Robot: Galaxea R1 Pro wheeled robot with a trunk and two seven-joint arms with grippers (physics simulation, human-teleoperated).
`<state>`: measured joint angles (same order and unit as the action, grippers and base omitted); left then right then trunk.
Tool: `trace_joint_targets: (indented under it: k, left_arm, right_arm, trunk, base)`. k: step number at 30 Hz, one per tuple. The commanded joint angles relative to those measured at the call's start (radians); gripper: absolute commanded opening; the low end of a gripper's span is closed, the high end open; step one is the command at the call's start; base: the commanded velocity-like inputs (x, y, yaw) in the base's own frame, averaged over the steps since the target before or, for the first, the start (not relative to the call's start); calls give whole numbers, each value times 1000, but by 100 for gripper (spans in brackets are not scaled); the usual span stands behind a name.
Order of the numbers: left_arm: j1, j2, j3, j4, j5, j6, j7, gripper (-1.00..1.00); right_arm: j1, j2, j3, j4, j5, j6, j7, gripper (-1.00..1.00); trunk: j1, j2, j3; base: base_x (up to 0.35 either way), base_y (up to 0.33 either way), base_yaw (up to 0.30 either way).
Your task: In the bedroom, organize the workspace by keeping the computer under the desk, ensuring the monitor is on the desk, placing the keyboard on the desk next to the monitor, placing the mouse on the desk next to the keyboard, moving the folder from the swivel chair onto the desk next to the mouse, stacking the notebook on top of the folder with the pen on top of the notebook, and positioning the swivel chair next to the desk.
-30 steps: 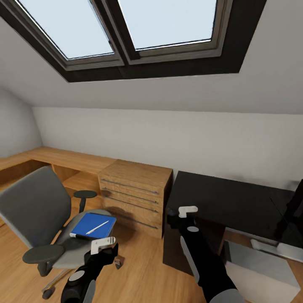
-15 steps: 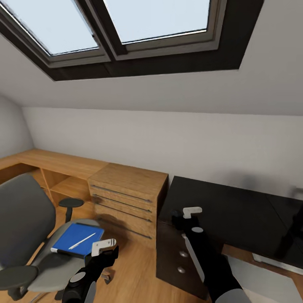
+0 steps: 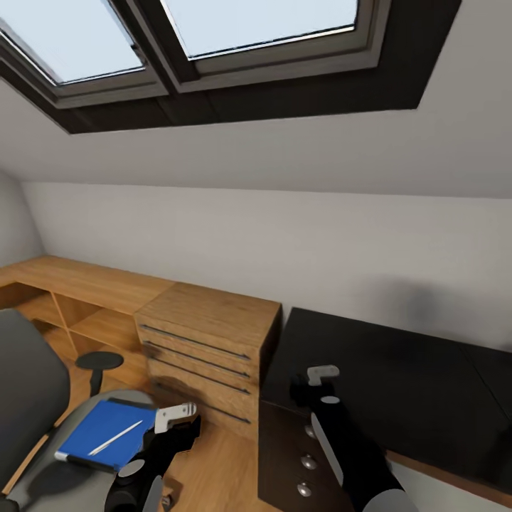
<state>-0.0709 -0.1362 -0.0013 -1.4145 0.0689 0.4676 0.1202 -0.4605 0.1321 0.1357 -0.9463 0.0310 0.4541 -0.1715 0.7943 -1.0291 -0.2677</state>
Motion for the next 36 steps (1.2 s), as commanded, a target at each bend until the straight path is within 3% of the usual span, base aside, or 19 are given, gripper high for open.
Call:
trace_joint_targets:
  k: [1,13,18,23,36]
  left_arm:
    - [-1,0,0,-1,8,5,6,100]
    - [0,-1,0,-3,11,6,6,100]
    - [0,-2,-1,-10,11,11,6,100]
    - [0,-5,-3,-53,14,13,6,100]
    - [0,-5,-5,-66,14,14,7,100]
  right_arm:
    - [-1,0,2,10,-1,7,-4,-100]
    - [-12,1,2,110,-5,9,1,-100]
    - [-52,1,2,203,-8,9,33,-100]
    - [-67,1,2,230,-28,12,51,-100]
    - [-70,0,2,233,-36,13,53,-100]
  trunk:
    - [1,-1,-1]
    - [1,-1,-1]
    - [1,-1,-1]
    - [1,-1,-1]
    - [51,-92,-42]
  base:
    - [327,70,0]
    - [211,94,0]
    - [115,89,0]
    - [11,8,0]
    - [0,0,0]
